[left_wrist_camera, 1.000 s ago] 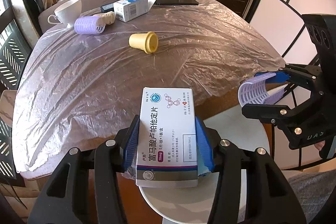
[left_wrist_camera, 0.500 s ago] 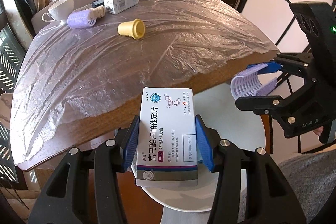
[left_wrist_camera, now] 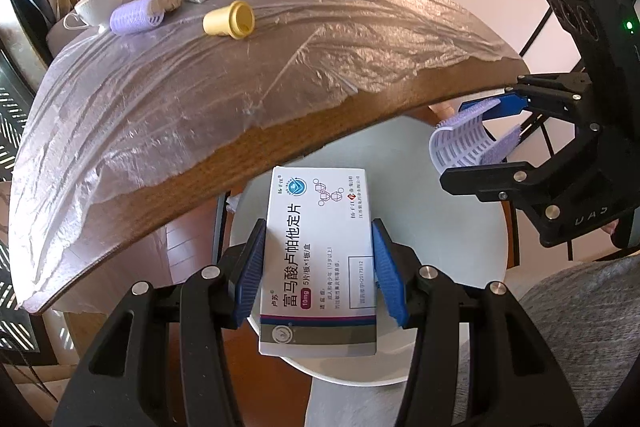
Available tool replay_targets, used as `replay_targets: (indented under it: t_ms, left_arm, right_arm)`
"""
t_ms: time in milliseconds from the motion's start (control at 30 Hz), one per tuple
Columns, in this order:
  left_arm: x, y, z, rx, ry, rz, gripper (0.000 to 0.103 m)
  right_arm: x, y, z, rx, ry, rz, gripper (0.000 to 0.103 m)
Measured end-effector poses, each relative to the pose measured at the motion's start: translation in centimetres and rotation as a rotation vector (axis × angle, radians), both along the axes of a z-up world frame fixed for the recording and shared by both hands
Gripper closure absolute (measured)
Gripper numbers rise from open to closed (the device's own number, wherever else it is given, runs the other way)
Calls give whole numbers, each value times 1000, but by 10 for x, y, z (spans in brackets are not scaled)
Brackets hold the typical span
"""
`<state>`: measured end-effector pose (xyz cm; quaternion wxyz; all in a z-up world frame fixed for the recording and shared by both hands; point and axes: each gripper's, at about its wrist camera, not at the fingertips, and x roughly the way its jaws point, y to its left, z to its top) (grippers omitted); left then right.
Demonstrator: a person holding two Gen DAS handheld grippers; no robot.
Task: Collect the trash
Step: 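Carry the medicine box in left gripper and roller in right gripper over the bin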
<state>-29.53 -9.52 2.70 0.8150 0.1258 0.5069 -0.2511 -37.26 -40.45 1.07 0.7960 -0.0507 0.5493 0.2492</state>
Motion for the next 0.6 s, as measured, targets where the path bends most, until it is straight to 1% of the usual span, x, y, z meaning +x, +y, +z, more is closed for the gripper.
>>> replay_targets:
  t_ms: [600]
  left_arm:
    - [2,-3,-29,40,41,-15,51]
  right_arm:
    - [-5,5,-31,-37,48,11,25]
